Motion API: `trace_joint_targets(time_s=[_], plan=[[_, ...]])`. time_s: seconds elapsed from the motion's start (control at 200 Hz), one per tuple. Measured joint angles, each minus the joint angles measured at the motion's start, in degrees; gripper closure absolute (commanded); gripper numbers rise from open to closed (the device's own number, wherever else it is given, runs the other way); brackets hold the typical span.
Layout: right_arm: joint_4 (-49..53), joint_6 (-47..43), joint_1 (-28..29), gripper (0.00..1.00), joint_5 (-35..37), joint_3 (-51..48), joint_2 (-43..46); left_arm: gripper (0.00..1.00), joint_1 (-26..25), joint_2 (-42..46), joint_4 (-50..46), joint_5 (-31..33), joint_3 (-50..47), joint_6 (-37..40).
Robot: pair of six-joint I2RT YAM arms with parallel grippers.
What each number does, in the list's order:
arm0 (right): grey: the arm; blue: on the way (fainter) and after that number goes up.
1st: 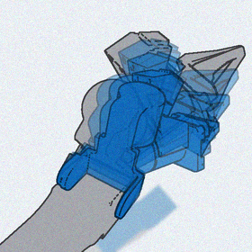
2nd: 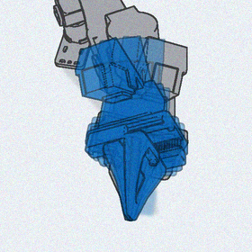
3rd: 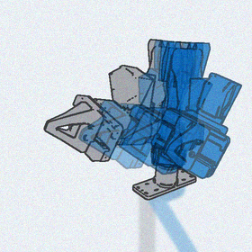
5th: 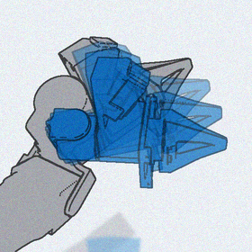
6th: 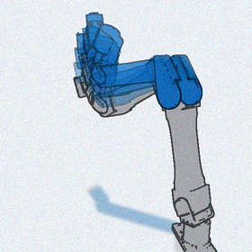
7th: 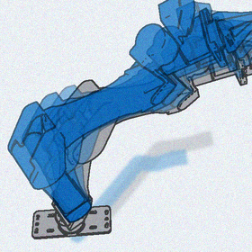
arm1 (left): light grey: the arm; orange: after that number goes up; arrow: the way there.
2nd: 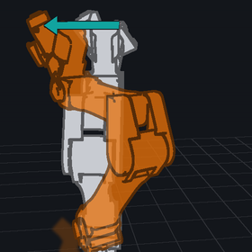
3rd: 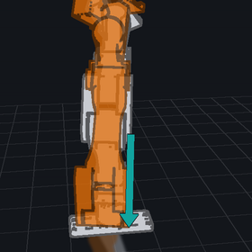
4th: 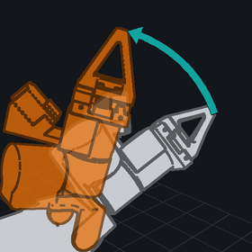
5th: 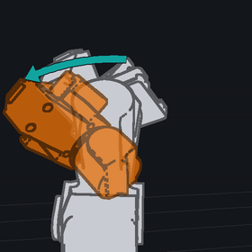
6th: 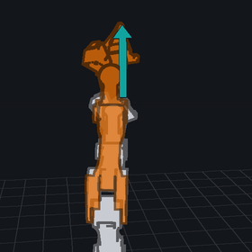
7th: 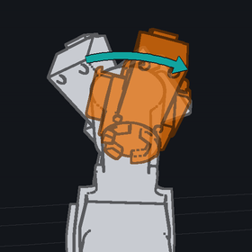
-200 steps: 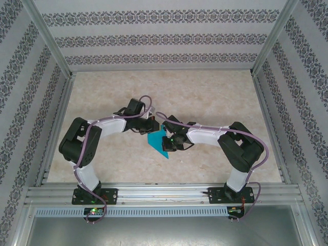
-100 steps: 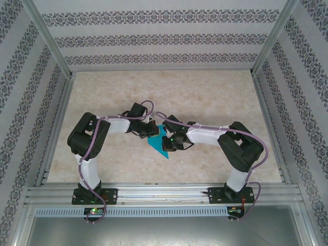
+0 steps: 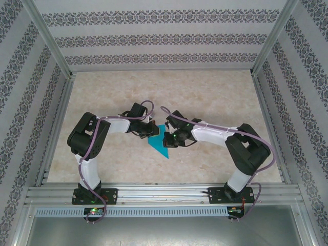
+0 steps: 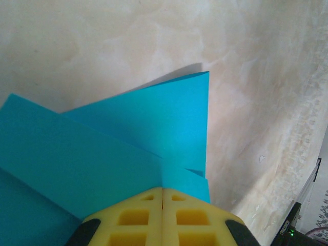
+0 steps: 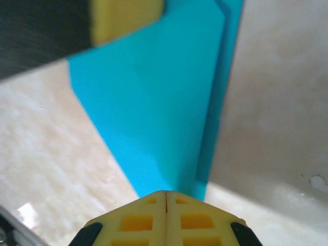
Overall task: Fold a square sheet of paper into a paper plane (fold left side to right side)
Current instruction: Fourth fold the wing at the center of the table.
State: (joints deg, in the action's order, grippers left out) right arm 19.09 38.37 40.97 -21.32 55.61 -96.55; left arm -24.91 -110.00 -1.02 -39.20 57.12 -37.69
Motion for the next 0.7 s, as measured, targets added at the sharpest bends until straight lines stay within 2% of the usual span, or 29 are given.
trace_joint_targets(time_s=[0.335, 0.699], plan=[[-10.3, 2.4, -0.3, 1.00, -3.1, -1.3, -2.0, 0.99, 0.0, 0.0, 0.0, 0.0, 0.0, 0.0], [-13.2, 3.7, -0.3, 1.00, -3.0, -1.3, -7.3, 0.99, 0.0, 0.0, 0.5, -0.2, -0.3, 0.0]])
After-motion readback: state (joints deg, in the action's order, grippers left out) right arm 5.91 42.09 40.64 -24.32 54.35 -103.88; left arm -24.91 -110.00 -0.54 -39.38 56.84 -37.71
